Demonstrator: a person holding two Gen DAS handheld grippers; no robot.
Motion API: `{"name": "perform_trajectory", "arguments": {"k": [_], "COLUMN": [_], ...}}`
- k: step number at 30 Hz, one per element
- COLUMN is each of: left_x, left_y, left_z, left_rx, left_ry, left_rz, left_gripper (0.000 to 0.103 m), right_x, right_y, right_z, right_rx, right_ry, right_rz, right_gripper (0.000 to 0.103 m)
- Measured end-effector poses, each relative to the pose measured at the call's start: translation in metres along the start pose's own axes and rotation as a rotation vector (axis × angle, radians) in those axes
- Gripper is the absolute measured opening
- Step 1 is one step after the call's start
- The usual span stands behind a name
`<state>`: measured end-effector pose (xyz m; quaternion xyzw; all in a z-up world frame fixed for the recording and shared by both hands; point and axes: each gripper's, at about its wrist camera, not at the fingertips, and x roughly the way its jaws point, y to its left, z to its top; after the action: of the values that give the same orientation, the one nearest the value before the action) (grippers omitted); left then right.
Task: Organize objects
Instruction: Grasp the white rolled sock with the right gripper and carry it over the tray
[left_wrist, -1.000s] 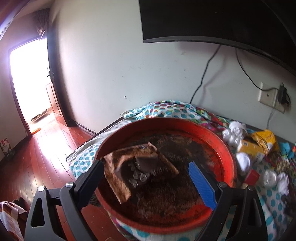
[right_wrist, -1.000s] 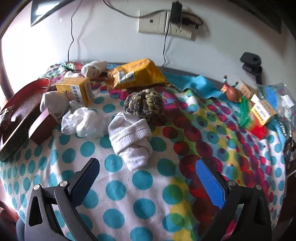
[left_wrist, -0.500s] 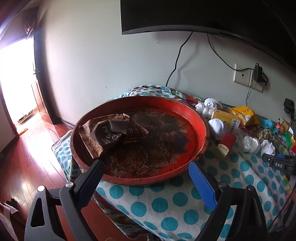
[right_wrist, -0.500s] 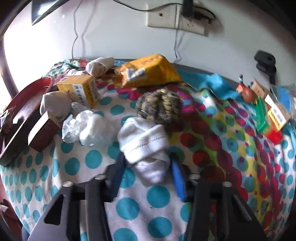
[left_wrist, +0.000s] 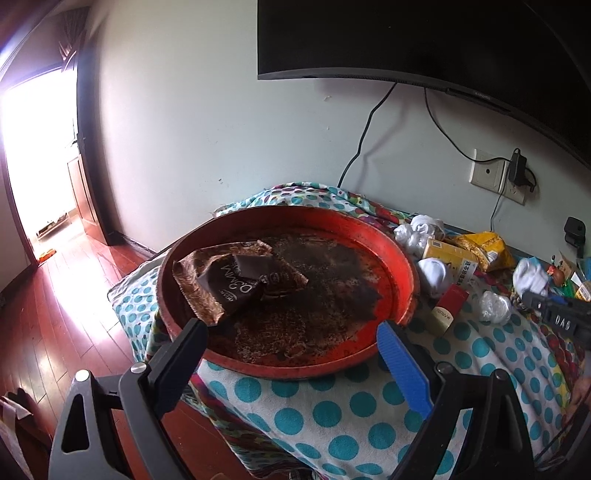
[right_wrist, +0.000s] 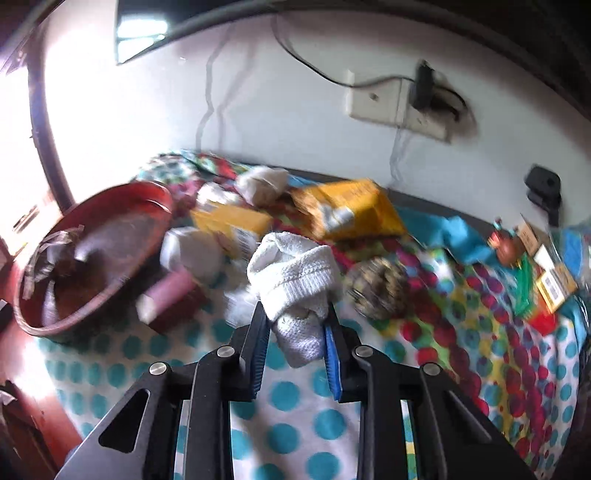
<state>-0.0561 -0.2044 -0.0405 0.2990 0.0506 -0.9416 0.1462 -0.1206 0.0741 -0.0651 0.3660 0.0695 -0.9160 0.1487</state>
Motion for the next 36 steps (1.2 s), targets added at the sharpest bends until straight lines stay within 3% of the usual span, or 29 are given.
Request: {"name": "perform_trajectory", "arguments": {"k": [13, 22, 36], "left_x": [0.007, 0.012, 0.017], "left_y": [0.016, 0.024, 0.029], "left_z": [0.001, 0.002, 0.002], "left_rx": [-0.032, -0.054, -0.072], "left_ry": [0.032, 0.049, 0.068], "left_rz": [0.024, 0.028, 0.032], "left_gripper": [0.095, 0.095, 0.095], "right_x": [0.006, 0.024, 0.040], "right_y": [0.103, 0.161, 0.199], "right_z": [0.040, 0.048, 0.055], "right_rx": [-0.147, -0.272, -0.341], "right_ry": [-0.011, 0.019, 0.045], "right_rz": [0.127, 0.149, 0.159], "right_gripper": [0.025, 0.025, 0.026]}}
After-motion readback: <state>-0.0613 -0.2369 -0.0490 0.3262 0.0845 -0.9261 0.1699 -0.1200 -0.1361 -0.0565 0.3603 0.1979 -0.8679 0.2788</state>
